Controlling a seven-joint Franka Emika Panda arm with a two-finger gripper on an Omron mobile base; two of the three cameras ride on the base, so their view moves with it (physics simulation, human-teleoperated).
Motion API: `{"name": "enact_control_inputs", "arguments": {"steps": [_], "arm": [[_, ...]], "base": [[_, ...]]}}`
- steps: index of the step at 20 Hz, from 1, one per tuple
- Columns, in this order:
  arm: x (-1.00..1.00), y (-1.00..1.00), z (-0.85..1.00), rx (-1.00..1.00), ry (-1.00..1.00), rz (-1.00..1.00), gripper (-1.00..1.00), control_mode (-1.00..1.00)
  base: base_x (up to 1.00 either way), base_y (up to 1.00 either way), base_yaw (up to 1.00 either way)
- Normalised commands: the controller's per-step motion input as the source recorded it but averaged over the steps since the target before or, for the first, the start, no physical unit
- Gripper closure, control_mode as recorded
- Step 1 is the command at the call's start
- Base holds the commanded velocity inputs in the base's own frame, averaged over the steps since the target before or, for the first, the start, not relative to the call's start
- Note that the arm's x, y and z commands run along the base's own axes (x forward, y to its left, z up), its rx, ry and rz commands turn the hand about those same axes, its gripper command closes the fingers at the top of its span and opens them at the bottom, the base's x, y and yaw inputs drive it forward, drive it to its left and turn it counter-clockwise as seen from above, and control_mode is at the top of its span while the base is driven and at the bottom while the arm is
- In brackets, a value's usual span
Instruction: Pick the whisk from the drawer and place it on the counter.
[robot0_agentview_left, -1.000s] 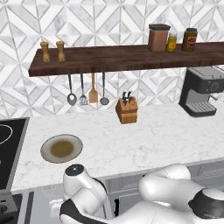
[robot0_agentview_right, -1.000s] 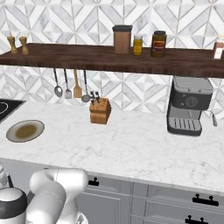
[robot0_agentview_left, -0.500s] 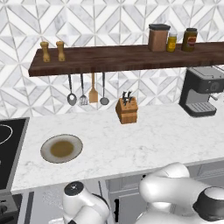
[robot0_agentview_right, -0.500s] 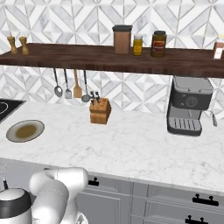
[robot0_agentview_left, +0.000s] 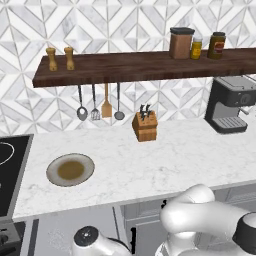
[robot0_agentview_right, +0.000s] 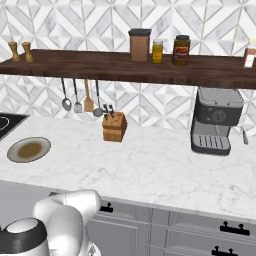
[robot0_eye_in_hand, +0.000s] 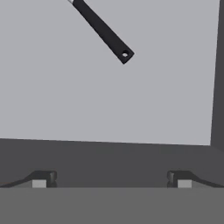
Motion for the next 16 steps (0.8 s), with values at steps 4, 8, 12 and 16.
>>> {"name": "enact_control_inputs", "arguments": {"steps": [4,8,12,16], "arm": [[-0.71,0.05,0.00,0.00,0.01,0.00,-1.00,-1.00],[-0.55,0.03,0.00,0.00,0.00,0.00,-1.00,-1.00],[0.15,0.03,0.14,0.00,-0.07,0.00,-1.00,-1.00],[0.88,0.00,0.17,0.03,-0.08,0.00,-1.00,-1.00]], "base": [[0.00,0.00,0.00],[0.00,0.00,0.00],[0.00,0.00,0.00],[0.00,0.00,0.00]]}}
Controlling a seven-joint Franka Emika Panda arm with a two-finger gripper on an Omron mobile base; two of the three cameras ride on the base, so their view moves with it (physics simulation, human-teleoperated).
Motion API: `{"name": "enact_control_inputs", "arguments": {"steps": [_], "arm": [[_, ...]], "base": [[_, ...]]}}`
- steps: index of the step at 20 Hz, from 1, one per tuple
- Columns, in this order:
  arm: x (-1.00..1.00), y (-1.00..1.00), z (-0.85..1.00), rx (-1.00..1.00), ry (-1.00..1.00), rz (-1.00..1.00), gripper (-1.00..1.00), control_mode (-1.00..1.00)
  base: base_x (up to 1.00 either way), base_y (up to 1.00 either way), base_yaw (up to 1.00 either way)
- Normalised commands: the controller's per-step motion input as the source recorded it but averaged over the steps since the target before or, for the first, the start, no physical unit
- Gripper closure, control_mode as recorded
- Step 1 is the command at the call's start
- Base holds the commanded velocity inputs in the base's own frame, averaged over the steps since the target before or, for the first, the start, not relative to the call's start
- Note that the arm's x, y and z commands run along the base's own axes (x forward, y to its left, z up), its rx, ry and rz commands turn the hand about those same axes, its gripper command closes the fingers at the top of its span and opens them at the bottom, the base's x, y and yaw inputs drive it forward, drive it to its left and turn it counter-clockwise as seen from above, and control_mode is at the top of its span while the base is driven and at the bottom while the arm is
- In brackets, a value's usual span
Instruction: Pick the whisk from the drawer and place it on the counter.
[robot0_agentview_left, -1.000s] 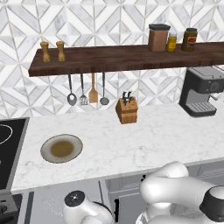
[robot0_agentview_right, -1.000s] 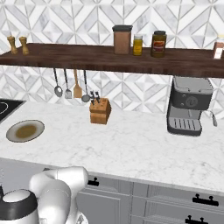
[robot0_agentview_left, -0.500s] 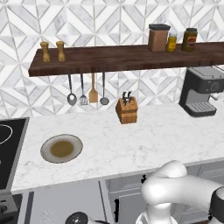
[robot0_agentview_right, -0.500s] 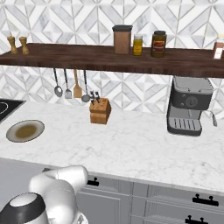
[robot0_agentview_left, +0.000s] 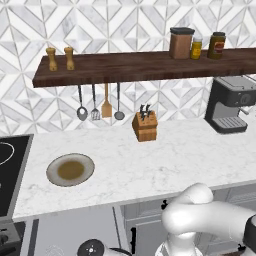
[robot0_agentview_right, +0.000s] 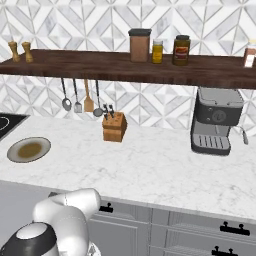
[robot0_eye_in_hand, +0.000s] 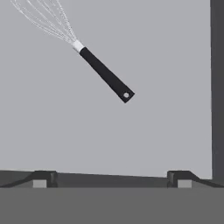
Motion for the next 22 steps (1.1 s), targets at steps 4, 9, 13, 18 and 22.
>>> {"name": "enact_control_inputs", "arguments": {"steps": [4,9,13,18,22], "arm": [[0.97,-0.03,0.13,0.08,-0.06,0.05,-1.00,-1.00],[0.63,-0.03,-0.05,0.01,0.00,0.12,-1.00,-1.00],[0.15,0.05,-0.26,0.00,0.00,0.20,-1.00,-1.00],[0.00,0.09,-0.28,0.00,0.00,0.16,-1.00,-1.00],[0.09,0.22,-0.45,0.00,0.00,0.07,-1.00,-1.00]], "base": [[0.00,0.00,0.00],[0.00,0.00,0.00],[0.00,0.00,0.00],[0.00,0.00,0.00],[0.00,0.00,0.00]]}}
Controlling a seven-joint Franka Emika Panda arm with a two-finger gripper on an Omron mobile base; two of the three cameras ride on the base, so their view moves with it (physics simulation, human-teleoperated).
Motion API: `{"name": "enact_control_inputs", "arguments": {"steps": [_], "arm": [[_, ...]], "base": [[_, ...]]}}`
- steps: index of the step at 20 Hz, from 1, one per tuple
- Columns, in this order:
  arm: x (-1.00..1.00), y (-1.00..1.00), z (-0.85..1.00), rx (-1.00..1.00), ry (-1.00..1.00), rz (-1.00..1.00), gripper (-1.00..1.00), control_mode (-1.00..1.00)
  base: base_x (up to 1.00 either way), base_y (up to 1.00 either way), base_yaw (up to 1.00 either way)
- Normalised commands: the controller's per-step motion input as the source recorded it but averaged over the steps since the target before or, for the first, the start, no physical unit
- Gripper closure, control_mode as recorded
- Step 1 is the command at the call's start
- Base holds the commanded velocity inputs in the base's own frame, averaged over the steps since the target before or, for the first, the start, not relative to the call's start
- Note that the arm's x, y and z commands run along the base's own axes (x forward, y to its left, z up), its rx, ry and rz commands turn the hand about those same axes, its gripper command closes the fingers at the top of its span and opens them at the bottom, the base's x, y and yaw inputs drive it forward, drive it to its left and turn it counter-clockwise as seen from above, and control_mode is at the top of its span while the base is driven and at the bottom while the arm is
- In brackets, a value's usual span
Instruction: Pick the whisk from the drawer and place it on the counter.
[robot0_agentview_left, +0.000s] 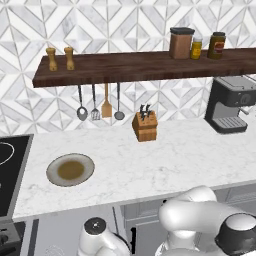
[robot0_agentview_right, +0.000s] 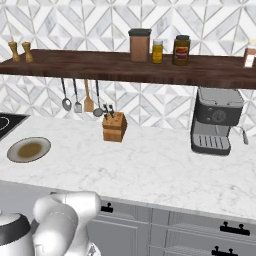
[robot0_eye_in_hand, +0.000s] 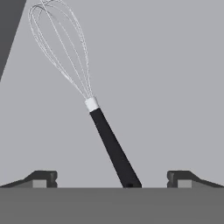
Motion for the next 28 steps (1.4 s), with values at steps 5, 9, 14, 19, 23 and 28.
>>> {"name": "enact_control_inputs", "arguments": {"steps": [5,9,14,19,23,28], "arm": [[0.12,0.17,-0.41,0.00,0.00,0.03,-1.00,-1.00],[0.01,0.19,-0.29,-0.01,0.00,0.00,-1.00,-1.00],[0.00,0.22,-0.39,-0.02,0.00,0.00,-1.00,-1.00],[0.01,0.15,-0.31,-0.01,0.00,0.00,-1.00,-1.00],[0.00,0.00,-0.01,0.00,0.00,0.00,1.00,-1.00],[0.00,0.00,0.00,0.00,0.00,0.00,1.00,-1.00]], "base": [[0.00,0.00,0.00],[0.00,0.00,0.00],[0.00,0.00,0.00],[0.00,0.00,0.00],[0.00,0.00,0.00],[0.00,0.00,0.00]]}}
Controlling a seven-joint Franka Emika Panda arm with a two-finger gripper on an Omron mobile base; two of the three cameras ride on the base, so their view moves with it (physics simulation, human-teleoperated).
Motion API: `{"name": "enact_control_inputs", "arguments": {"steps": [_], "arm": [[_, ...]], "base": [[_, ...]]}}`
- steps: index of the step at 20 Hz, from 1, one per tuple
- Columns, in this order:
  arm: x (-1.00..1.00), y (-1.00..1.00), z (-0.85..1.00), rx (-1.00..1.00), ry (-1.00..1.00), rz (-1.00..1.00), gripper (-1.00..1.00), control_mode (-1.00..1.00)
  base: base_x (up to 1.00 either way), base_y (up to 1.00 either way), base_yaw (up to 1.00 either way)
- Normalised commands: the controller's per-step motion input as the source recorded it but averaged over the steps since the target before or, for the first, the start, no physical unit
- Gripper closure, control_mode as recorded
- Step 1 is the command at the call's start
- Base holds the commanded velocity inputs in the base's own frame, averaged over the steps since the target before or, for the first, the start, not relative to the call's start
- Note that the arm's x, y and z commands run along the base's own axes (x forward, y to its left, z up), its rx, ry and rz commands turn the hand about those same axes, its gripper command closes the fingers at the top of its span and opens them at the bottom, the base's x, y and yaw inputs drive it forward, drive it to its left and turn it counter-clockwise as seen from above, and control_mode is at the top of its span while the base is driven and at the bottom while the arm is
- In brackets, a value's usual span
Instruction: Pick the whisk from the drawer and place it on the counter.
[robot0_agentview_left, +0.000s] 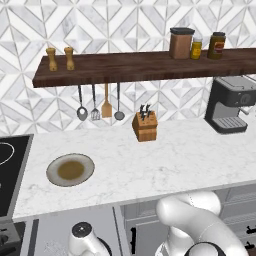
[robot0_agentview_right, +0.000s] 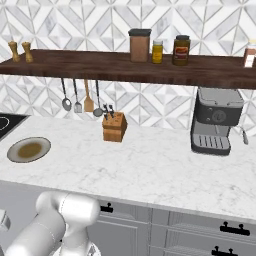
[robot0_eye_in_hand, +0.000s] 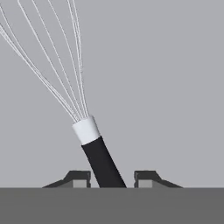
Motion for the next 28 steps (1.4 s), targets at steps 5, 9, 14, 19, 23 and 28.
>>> {"name": "enact_control_inputs", "arguments": {"steps": [5,9,14,19,23,28], "arm": [[0.00,0.00,0.06,0.00,-0.02,0.00,1.00,-1.00],[-0.04,0.02,0.84,0.00,-0.07,-0.01,1.00,-1.00],[-0.15,0.06,1.00,0.00,-0.04,0.00,1.00,-1.00],[-0.13,0.00,1.00,0.00,0.00,0.00,1.00,-1.00],[0.14,-0.24,1.00,0.00,0.00,-0.05,1.00,-1.00],[0.67,-0.55,0.96,0.00,-0.01,-0.14,1.00,-1.00]], "base": [[0.00,0.00,0.00],[0.00,0.00,0.00],[0.00,0.00,0.00],[0.00,0.00,0.00],[0.00,0.00,0.00],[0.00,0.00,0.00]]}}
